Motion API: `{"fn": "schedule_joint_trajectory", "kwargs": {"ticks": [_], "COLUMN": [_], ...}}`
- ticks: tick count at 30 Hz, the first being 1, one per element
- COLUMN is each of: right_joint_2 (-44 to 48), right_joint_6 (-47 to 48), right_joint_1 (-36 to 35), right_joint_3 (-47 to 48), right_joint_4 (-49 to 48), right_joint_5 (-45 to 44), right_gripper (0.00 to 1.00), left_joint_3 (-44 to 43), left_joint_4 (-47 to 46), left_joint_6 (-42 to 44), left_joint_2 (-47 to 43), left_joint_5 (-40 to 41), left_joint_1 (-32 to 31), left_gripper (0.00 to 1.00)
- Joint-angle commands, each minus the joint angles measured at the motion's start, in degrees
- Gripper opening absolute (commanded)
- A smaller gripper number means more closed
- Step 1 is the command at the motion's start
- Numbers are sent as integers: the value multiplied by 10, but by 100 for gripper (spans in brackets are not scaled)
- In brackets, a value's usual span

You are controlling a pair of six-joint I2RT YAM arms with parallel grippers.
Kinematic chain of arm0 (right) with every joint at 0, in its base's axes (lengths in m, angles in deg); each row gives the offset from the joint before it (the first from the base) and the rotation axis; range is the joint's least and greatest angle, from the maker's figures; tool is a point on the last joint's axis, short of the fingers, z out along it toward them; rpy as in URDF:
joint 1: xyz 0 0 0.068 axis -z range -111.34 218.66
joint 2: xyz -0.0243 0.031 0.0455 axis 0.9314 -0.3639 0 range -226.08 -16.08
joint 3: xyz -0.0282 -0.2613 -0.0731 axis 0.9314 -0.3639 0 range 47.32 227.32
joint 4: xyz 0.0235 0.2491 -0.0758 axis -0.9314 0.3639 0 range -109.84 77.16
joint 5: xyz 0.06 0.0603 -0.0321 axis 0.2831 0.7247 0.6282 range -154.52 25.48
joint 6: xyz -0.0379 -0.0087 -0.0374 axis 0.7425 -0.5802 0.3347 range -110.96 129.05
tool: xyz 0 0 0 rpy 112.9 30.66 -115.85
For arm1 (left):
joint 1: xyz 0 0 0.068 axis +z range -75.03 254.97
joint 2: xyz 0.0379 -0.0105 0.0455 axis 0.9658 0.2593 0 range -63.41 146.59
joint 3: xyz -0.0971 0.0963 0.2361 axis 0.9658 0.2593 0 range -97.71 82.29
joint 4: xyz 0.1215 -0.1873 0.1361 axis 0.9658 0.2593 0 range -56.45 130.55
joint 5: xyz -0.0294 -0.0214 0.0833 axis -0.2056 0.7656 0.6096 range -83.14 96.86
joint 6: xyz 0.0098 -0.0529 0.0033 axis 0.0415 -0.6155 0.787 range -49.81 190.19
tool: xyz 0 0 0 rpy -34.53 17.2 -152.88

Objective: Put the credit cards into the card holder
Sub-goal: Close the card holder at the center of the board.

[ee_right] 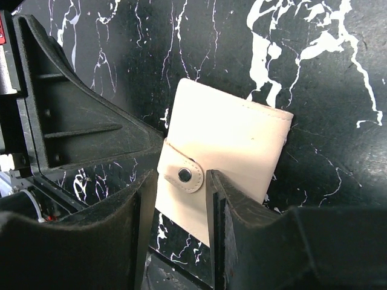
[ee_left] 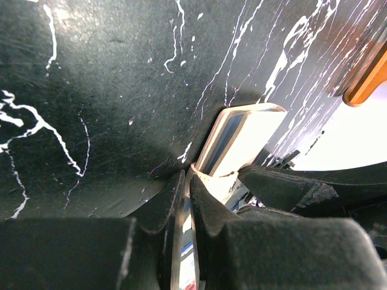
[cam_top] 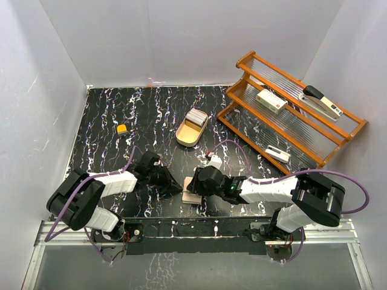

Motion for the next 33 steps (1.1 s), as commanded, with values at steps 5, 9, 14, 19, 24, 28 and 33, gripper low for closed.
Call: {"fn": "schedule_joint_trajectory", "kwargs": {"ticks": [5, 9, 14, 19, 24, 28, 33], "right_joint_2": [-15, -29, -34, -27, -18, -11, -3], "right_joint_6": [6, 2, 8, 9, 19, 21, 19], "right_joint_1": [0, 1, 1, 1, 1, 1, 1], "right_joint_3": [26, 28, 29, 23, 20, 17, 15], "right_joint_4": [-2, -22, -27, -43, -61, -73, -58], "right_joint_5": [13, 26, 17, 15, 10, 12, -4], "right_gripper": [37, 38, 35, 29, 21, 19, 15], "left_joint_3": [-18, -20, -42, -53, -50, -47, -42], "left_joint_4": [10, 15, 54, 68, 60, 58, 58], "left_joint_6": [10, 12, 29, 35, 35, 33, 31], "left_joint_2": [9, 8, -14, -14, 1, 0, -1], "left_joint_5": [4, 4, 23, 32, 28, 30, 30], "left_joint_1": [-3, -4, -12, -19, -23, -25, -26], "left_gripper": [8, 8, 8, 8, 8, 8, 8]}}
